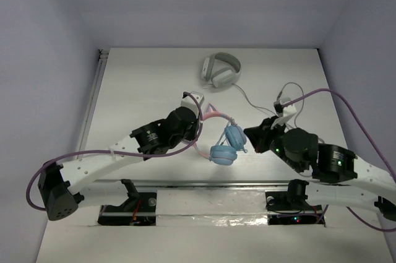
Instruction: Wrap the headphones
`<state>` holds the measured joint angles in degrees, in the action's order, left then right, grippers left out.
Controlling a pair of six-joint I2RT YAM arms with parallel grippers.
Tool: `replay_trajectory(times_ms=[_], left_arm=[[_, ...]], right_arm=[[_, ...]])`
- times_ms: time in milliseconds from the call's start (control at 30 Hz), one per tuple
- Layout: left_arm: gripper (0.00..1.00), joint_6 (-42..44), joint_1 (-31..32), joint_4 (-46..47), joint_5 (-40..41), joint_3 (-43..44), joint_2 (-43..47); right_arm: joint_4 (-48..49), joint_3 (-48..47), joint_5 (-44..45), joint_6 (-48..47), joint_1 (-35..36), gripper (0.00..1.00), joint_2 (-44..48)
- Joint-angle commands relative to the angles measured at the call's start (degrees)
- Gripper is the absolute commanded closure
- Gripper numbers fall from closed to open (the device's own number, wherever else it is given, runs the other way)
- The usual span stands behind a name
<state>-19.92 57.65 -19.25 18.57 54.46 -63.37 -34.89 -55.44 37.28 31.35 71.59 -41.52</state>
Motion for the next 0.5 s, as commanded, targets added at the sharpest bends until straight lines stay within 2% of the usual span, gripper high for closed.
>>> replay_trajectory(times_ms=[0, 133, 467], left_arm=[[1.00, -4.7, -0.2, 10.8, 2.0, -2.0, -1.7], [1.00, -6.8, -0.8, 18.0, 3.8, -4.0, -6.5], [1.00, -8.6, -6.2, 29.9, 6.0, -8.3, -16.2]], right_arm=[[4.8, -1.2, 0.1, 1.6, -0.2, 0.98, 4.2], [9.0, 1.8, 2.0, 2.2, -0.2, 1.00, 6.7], [12.0, 7.5, 4.8, 5.1, -0.2, 1.00, 7.9]])
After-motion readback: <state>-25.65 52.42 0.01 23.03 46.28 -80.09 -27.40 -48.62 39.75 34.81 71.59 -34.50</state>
